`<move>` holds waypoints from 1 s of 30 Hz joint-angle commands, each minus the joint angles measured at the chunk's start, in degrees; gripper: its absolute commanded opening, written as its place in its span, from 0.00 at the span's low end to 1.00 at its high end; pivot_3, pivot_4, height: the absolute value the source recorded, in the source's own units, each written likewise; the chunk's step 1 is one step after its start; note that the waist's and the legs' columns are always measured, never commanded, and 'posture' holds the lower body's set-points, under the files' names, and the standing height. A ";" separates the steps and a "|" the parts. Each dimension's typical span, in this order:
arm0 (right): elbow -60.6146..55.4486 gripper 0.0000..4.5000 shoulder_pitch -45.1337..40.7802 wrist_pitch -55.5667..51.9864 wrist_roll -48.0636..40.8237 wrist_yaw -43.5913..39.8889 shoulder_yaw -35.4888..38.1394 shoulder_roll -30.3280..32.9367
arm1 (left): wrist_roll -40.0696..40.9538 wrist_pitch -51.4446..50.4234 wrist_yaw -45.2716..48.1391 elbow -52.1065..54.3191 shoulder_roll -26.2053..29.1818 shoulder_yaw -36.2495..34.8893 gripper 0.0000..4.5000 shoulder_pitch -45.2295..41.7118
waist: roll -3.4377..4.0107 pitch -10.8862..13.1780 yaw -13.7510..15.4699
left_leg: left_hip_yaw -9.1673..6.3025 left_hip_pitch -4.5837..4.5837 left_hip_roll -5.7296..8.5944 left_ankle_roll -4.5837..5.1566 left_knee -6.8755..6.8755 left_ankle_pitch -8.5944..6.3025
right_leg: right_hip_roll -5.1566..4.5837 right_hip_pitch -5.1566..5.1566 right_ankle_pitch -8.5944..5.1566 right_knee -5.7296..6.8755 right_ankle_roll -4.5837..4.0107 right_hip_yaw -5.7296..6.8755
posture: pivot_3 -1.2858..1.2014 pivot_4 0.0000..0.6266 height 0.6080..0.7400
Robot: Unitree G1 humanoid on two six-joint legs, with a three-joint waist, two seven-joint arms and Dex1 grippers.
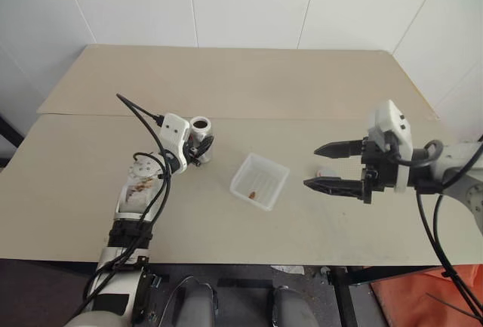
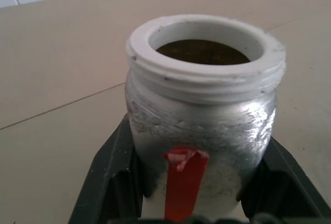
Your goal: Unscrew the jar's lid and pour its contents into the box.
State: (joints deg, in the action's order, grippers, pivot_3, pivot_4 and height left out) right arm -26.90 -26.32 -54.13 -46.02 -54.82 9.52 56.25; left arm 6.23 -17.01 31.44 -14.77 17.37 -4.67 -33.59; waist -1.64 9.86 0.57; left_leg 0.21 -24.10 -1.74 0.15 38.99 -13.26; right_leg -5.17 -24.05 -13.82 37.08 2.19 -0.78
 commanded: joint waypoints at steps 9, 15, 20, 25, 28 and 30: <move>-3.00 1.00 0.89 1.15 -1.13 1.74 3.15 0.35 | 1.93 -3.11 -0.93 4.90 3.07 -0.67 0.99 2.79 | 0.00 -0.01 -0.24 | 0.01 0.05 -0.01 0.00 -0.02 0.00 | 0.01 0.02 0.00 0.00 0.00 -0.02 | 0.52 0.24 1.00; -3.41 1.00 2.44 0.73 -1.91 2.24 4.42 0.76 | 9.40 -13.43 13.81 21.27 17.51 -1.99 0.99 12.99 | 0.01 -0.01 -1.11 | 0.04 0.08 -0.06 0.00 -0.07 0.00 | 0.04 0.00 0.00 0.00 -0.01 -0.06 | 0.52 0.24 1.00; -3.42 1.00 3.88 1.48 -1.28 2.34 4.81 1.05 | 19.83 -13.56 29.16 26.86 31.13 -12.28 0.99 20.48 | 0.00 -0.01 -1.28 | 0.07 0.15 -0.13 -0.01 -0.10 0.00 | 0.06 0.02 -0.01 -0.01 -0.02 -0.06 | 0.52 0.24 1.00; -2.45 1.00 5.63 4.17 0.16 0.72 5.73 1.64 | 26.82 -8.13 43.17 25.19 39.20 -25.65 0.99 27.37 | 0.01 -0.01 -1.29 | 0.21 0.27 -0.15 -0.01 -0.20 -0.01 | 0.04 0.01 -0.04 -0.03 -0.06 -0.13 | 0.52 0.24 1.00; -1.07 1.00 7.02 6.98 2.02 -0.33 5.35 1.33 | 27.56 -7.28 45.06 24.60 41.05 -29.10 0.99 29.46 | 0.01 -0.01 -1.05 | 0.19 0.29 -0.15 -0.01 -0.19 -0.01 | 0.04 0.07 -0.05 -0.04 -0.06 -0.09 | 0.52 0.24 1.00; -0.74 1.00 6.63 7.32 2.48 0.16 4.32 0.81 | 27.35 -7.35 44.73 25.68 41.08 -30.01 0.99 31.19 | 0.01 -0.01 -1.09 | 0.21 0.33 -0.13 -0.01 -0.19 -0.01 | 0.01 0.13 -0.05 -0.07 -0.06 -0.10 | 0.52 0.24 1.00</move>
State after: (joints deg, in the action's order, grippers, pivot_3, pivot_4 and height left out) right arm -27.45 -19.09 -48.84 -43.99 -54.69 12.65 56.94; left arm 32.69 -25.08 75.80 9.69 58.12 -33.10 -3.30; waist -1.63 9.85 -0.52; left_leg 0.43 -23.77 -1.87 0.14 38.80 -13.27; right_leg -5.15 -23.94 -13.87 37.02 2.13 -0.89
